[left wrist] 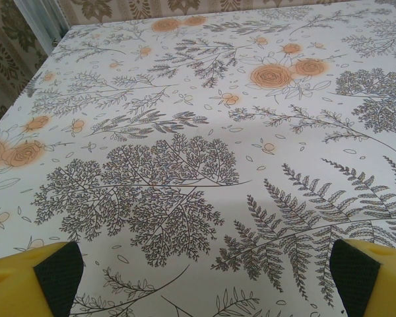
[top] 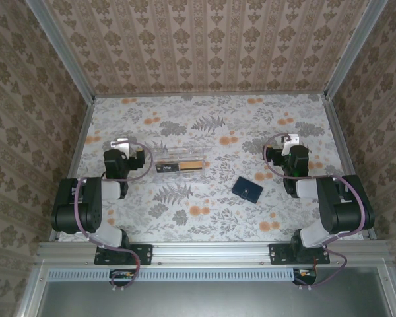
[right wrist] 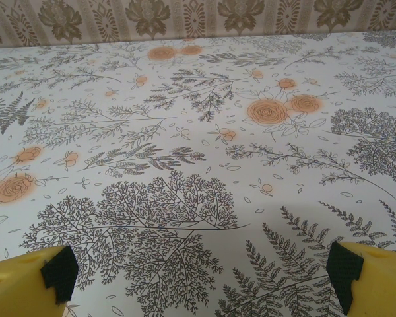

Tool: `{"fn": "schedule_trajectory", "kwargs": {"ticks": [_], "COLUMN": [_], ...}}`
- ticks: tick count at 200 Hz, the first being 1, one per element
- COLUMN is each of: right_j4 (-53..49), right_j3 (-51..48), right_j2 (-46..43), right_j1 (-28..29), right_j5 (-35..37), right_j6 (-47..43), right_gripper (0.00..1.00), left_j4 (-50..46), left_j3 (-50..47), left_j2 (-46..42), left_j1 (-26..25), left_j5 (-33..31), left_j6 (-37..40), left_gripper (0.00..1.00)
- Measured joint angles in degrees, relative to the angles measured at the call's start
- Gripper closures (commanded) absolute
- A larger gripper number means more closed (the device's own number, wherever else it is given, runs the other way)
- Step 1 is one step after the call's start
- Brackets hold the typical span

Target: Take the credit cards out of the card holder

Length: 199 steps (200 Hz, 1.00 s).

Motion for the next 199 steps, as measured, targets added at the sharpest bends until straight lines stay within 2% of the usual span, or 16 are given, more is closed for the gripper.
{"fn": "schedule_trajectory", "kwargs": {"ticks": [31, 50, 76, 97, 116, 131, 143, 166, 183, 199], "right_j4": [-2.3, -13.8, -27.6, -37.4, -44.6, -51.4, -57.2, -65.4, -67.5, -68.7], "right_j3": [0.0, 2.0, 10.3, 16.1, 17.9, 18.5, 18.8, 18.3, 15.9, 13.2], "right_j2": [-1.9, -9.9, -19.3, -24.3, -26.6, -26.8, -26.8, -27.7, -30.7, -33.2], "right_j1": [0.0, 0.3, 0.3, 0.2, 0.2, 0.7, 2.6, 10.8, 16.8, 20.0], "right_j5": [0.5, 3.3, 8.3, 9.8, 7.1, 4.3, 3.2, 3.1, 2.8, 2.7], "right_j6": [0.1, 2.3, 11.2, 20.9, 26.2, 28.9, 29.9, 31.3, 32.5, 33.6], "right_gripper": [0.0, 0.0, 0.0, 0.0, 0.0, 0.0, 0.0, 0.0, 0.0, 0.0], "left_j4": [-3.0, -15.3, -38.2, -49.4, -55.5, -59.3, -61.9, -67.2, -70.4, -71.9], "left_j3": [0.3, 4.5, 20.2, 30.0, 31.7, 29.9, 27.8, 25.8, 25.4, 24.7], "left_j2": [-2.3, -9.0, -19.3, -26.2, -31.8, -35.6, -37.8, -38.6, -38.4, -38.4], "left_j1": [1.5, 0.7, 1.6, 2.7, 1.4, -2.9, -8.7, -20.0, -27.9, -35.3], "left_j5": [-0.9, -5.7, -11.2, -9.4, -6.3, -5.6, -5.9, -7.1, -10.0, -12.7], "left_j6": [-0.5, -3.2, -13.6, -20.9, -25.6, -28.3, -29.8, -32.4, -34.4, -36.7], "left_gripper": [0.0, 0.0, 0.0, 0.0, 0.0, 0.0, 0.0, 0.0, 0.0, 0.0]}}
